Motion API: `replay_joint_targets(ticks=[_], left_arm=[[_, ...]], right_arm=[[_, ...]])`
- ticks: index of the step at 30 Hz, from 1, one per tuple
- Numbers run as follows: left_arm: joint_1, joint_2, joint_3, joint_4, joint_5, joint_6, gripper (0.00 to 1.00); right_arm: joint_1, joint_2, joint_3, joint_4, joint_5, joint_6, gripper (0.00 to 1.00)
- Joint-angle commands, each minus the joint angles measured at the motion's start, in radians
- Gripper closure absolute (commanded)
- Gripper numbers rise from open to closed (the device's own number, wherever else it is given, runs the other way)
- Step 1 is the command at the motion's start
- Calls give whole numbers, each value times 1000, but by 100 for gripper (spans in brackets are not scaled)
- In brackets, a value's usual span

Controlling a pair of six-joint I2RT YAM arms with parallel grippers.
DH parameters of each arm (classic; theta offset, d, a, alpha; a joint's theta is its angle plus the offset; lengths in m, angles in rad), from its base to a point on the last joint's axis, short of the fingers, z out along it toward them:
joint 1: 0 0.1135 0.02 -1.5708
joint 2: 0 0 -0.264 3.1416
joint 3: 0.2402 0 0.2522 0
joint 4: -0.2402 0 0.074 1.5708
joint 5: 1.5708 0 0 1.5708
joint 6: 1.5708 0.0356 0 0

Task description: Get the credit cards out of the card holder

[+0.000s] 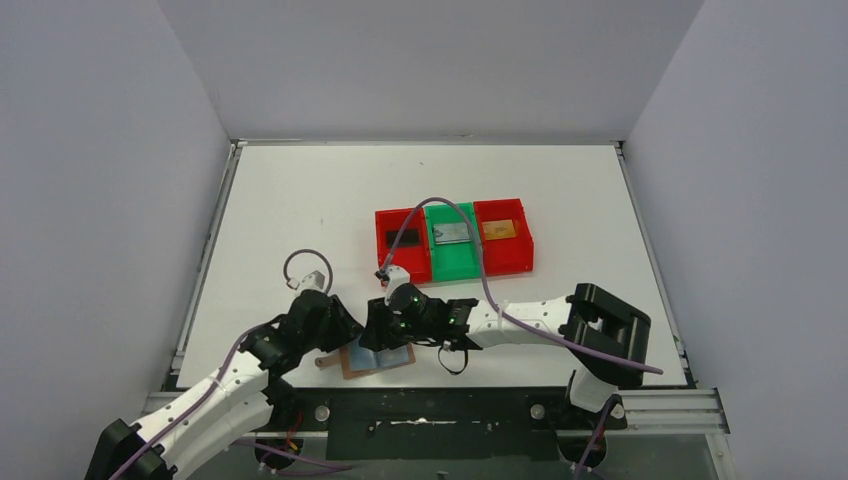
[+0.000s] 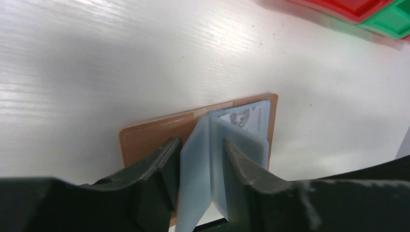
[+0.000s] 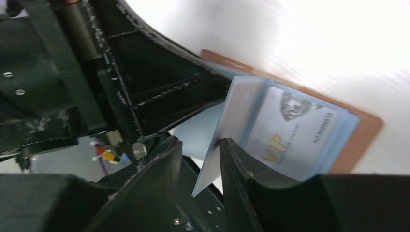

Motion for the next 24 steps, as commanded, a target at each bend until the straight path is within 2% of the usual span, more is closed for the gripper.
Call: replay_joint_targets(ticks=[1, 5, 11, 14, 18, 24], left_arm=[[-3, -73, 66, -100, -118, -68, 58], [-2, -176, 113, -247, -267, -196, 45], [-3, -333, 132, -361, -397, -304, 42], [-3, -366, 114, -375, -395, -340, 41], [-3, -341, 96, -360, -362, -349, 41], [-3, -279, 38, -282, -273, -334, 42]], right_arm=[[1, 9, 39, 123, -79, -4, 62], [-1, 35, 39, 142, -113, 1, 60], [-7, 89, 47, 185, -177, 11, 55], [-4, 121, 74, 179, -202, -2, 54], [1, 105, 70, 157, -144, 4, 54], [-6, -5, 22, 1, 102, 18, 55]])
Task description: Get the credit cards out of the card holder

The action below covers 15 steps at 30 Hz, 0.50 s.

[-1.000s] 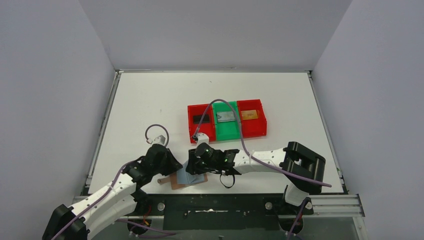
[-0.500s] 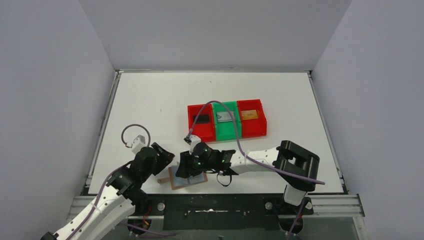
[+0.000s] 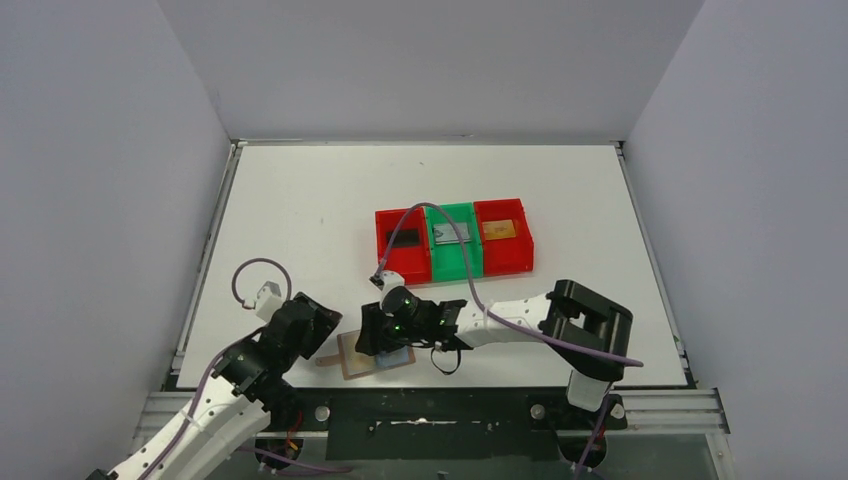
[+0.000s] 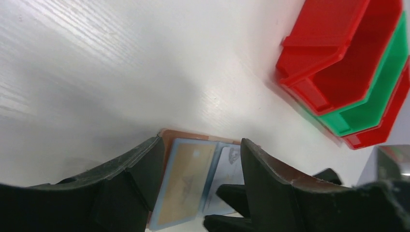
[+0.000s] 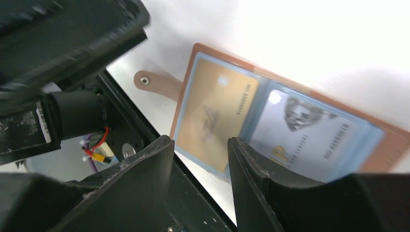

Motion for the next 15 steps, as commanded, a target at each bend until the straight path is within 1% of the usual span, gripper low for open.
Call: replay_joint_targets(ticks=[1, 4, 6, 7, 10, 15], left_arm=[[-3, 46, -42, 84, 76, 0, 42], [-3, 81, -70, 132, 134, 23, 45], [-3, 106, -80, 155, 166, 38, 49], [-3, 117, -88, 178, 188, 54, 52], [-3, 156, -117, 270, 260, 78, 61], [-4, 264, -139, 458, 361, 95, 71]], right_arm=[[-13, -133, -26, -75, 199, 27, 56], [-37, -171, -87, -66, 205, 51, 57], [-47, -191, -124, -39, 202, 65, 58], [-50, -197, -138, -28, 197, 70, 58], [-59, -205, -164, -20, 199, 90, 58], [-61, -222, -189, -34, 233, 110, 58]])
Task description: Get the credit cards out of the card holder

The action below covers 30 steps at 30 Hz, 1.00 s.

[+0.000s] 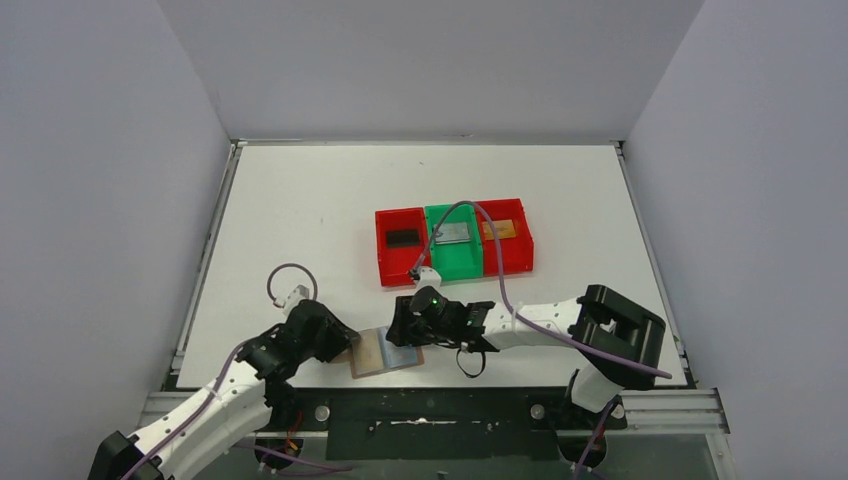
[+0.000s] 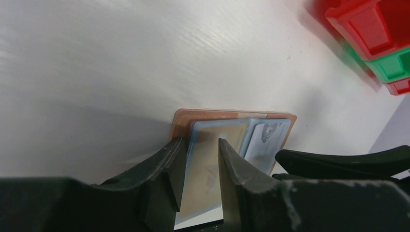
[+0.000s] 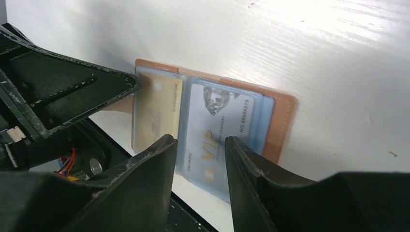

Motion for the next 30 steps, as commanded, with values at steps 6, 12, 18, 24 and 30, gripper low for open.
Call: replay_joint_targets(ticks=[6, 12, 18, 24, 30], left_arm=[[-8, 241, 22, 425, 164, 49, 72], [-15, 335, 127, 385, 130, 99, 72], [-8, 117, 187, 109, -144, 97, 50], [15, -115, 225, -126, -362, 55, 42], [21, -161, 276, -267, -463, 28, 40]], right_arm=[[9, -129, -22, -76, 175, 2, 58], [50, -203, -26, -93, 238, -190, 50], [151, -96, 117, -220, 401, -277, 37], [220, 116, 377, -546, 598, -21, 16], [241, 163, 430, -565, 590, 103, 15]])
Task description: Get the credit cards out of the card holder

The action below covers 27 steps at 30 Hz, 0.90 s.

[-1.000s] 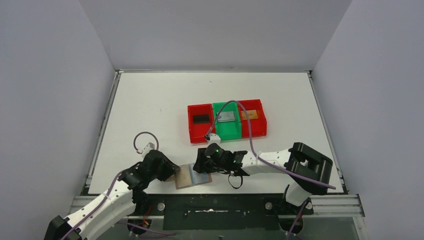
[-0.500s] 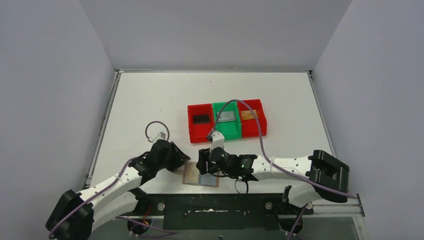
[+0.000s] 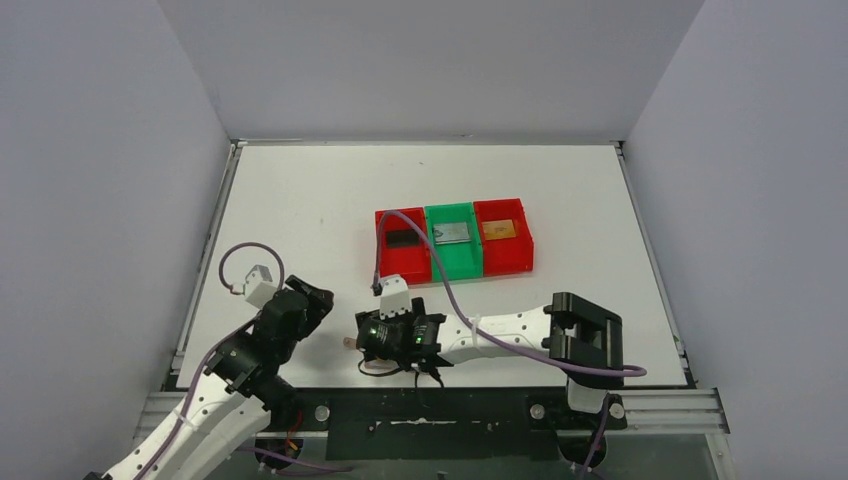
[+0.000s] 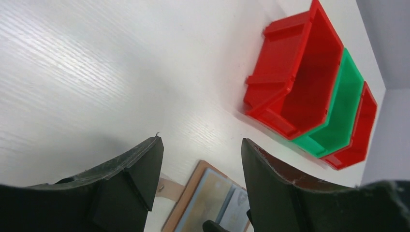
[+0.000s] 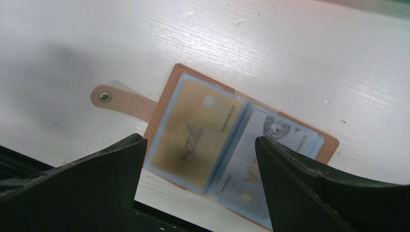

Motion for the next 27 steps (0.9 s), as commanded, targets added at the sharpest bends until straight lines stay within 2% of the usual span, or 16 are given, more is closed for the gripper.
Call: replay_joint_targets(ticks=[1, 9, 24, 27], left_arm=[[6, -23, 69, -143, -133, -37, 40], [4, -94, 68, -176, -161, -55, 40], [2, -97, 50, -149, -129, -42, 41], [3, -97, 50, -149, -129, -42, 41]], right_arm=[[14, -1, 31, -50, 71, 133, 15], [14, 56, 62, -41, 23, 161, 19], [5, 164, 142, -130, -17, 191, 24], [5, 171, 146, -141, -13, 195, 32]])
